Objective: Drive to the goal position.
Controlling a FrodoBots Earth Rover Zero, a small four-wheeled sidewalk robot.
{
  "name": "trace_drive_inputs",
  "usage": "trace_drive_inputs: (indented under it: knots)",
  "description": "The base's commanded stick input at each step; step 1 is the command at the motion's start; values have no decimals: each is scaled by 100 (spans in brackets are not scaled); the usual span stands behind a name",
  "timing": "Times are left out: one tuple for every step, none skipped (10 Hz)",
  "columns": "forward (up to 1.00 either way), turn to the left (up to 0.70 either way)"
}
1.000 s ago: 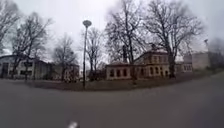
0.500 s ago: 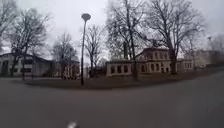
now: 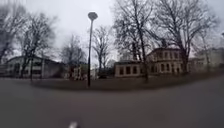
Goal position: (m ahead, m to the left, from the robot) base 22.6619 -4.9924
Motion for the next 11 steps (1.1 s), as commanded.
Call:
trace_drive_inputs:
  knots:
    - [100, 40]
    - [100, 40]
    - [100, 40]
    - [100, 40]
    - [100, 40]
    - [100, 40]
    - [100, 40]
    - [100, 40]
    - [100, 40]
    - [100, 40]
    - [100, 40]
